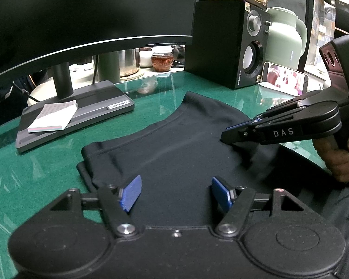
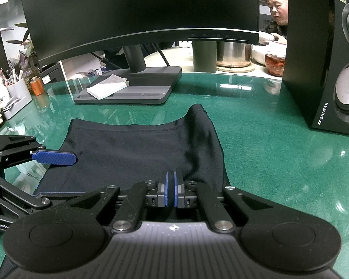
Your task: Fold clothes
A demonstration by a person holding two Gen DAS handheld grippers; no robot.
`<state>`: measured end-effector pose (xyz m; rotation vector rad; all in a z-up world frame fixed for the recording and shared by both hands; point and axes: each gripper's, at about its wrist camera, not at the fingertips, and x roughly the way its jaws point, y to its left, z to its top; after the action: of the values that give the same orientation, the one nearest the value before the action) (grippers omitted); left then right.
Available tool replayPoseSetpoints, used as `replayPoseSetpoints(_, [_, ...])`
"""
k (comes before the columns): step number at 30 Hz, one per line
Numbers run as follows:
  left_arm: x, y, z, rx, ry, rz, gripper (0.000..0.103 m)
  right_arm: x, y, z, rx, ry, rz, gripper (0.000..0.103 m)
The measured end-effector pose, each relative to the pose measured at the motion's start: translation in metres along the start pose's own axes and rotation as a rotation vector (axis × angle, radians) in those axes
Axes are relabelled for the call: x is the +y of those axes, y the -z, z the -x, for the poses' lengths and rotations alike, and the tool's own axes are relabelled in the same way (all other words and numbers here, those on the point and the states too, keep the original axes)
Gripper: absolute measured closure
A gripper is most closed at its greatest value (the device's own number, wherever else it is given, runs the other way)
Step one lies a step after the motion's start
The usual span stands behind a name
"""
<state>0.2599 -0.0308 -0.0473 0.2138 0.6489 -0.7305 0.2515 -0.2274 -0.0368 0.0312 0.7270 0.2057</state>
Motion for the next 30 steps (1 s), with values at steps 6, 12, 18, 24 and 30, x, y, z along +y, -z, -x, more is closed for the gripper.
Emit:
replayPoseSetpoints(6, [0.0002, -0.0002, -0.0003, 0.0, 0.001, -0.001, 0.036, 0.0001, 0.0003, -0.0001, 0.0, 0.0, 0.001, 0.101])
replayPoseSetpoints(12, [0.0004, -0.0003, -0.0004, -0.001, 0.001, -0.002, 0.036, -0.0002, 0.0005, 0.0003, -0.001, 0.0, 0.003, 0.101])
replayPoseSetpoints(18, [0.0006, -0.0003, -0.0006, -0.001, 0.001, -0.003, 0.036, -0.0012, 0.0002, 0.0002, -0.001, 0.0, 0.003, 0.101])
replayPoseSetpoints(24, [0.0005, -0.0004, -0.0003, -0.001, 0.001, -0.003, 0.035, -0.0023, -0.0001, 0.0, -0.001, 0.001, 0.005, 0.101])
replayPoseSetpoints(30, [-0.0006, -0.0002, -0.0003, -0.001, 0.0, -0.004, 0.035, -0.0024, -0.0004, -0.0002, -0.002, 0.001, 0.006, 0.101])
